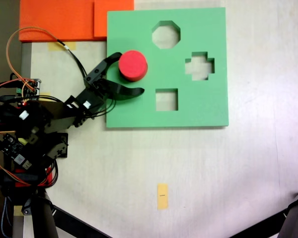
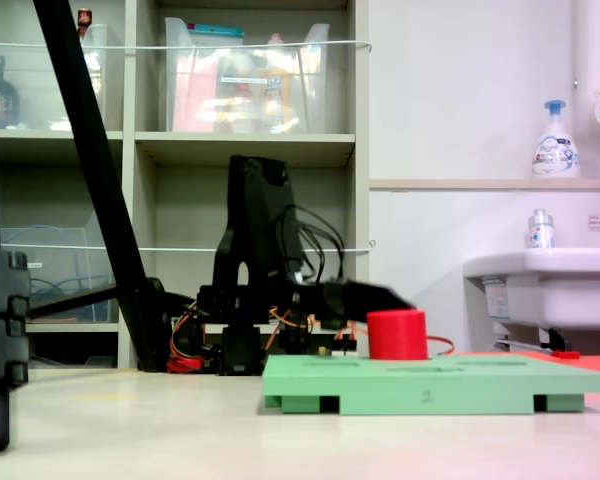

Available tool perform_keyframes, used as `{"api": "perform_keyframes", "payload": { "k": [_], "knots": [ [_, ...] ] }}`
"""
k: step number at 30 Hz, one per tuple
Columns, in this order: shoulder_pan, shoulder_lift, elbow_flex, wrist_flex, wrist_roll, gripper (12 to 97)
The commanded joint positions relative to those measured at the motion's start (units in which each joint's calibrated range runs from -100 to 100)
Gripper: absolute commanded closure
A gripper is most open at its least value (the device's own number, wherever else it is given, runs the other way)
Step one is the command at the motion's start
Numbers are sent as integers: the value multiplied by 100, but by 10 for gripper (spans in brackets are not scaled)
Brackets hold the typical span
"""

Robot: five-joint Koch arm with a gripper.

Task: Put the cylinder block into the corresponding hole

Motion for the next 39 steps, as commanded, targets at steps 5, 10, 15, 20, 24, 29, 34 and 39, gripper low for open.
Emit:
{"api": "perform_keyframes", "payload": {
  "k": [5, 10, 15, 20, 24, 29, 34, 39],
  "knots": [
    [-215, -4259, 93, -2729, -127, 469],
    [-547, -6005, 642, -4173, -215, 485],
    [-1211, -6033, 1170, -5897, -786, 593],
    [-1924, -6033, 1320, -5907, -3336, 633],
    [-2339, -6033, 1021, -6080, -4078, 633],
    [-2564, -6033, -1133, -6099, -4996, 629],
    [-2515, -6033, -1921, -6147, -5255, 628],
    [-2535, -6033, -1921, -7813, -5270, 588]
  ]
}}
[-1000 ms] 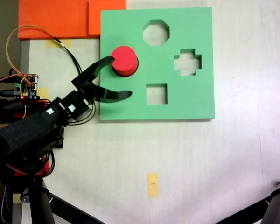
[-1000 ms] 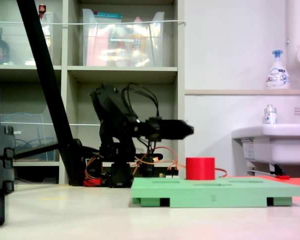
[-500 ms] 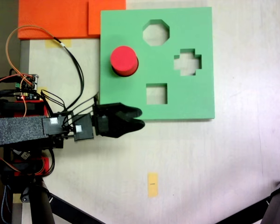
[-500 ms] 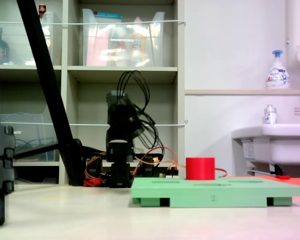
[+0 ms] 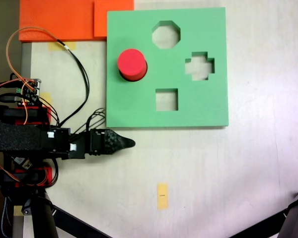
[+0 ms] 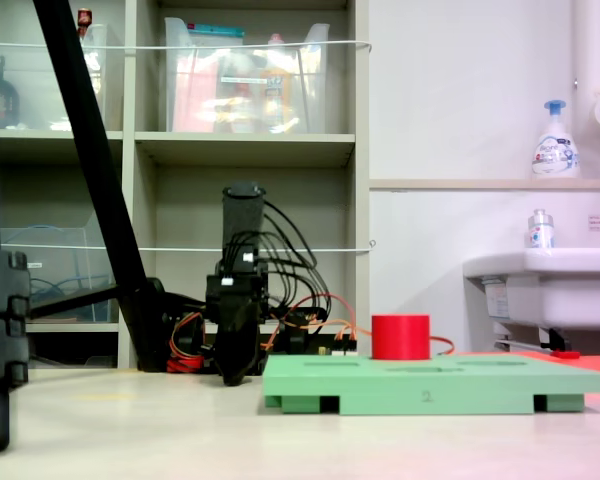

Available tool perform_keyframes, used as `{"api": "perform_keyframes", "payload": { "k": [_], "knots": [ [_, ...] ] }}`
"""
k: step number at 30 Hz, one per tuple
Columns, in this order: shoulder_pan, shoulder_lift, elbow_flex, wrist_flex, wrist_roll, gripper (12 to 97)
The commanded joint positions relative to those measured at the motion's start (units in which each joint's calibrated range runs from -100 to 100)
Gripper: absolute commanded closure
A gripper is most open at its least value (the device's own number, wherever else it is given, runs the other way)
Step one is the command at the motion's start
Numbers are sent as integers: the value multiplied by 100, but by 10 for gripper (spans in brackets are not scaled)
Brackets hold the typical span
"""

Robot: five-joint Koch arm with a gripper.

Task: Put the cylinder block into the corresponding hole

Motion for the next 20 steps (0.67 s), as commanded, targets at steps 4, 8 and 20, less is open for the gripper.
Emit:
{"api": "perform_keyframes", "payload": {
  "k": [4, 8, 20],
  "knots": [
    [5, -41, -88, -697, -20, 591],
    [5, -41, -88, -668, -20, 591],
    [5, -41, -88, -668, -20, 591]
  ]
}}
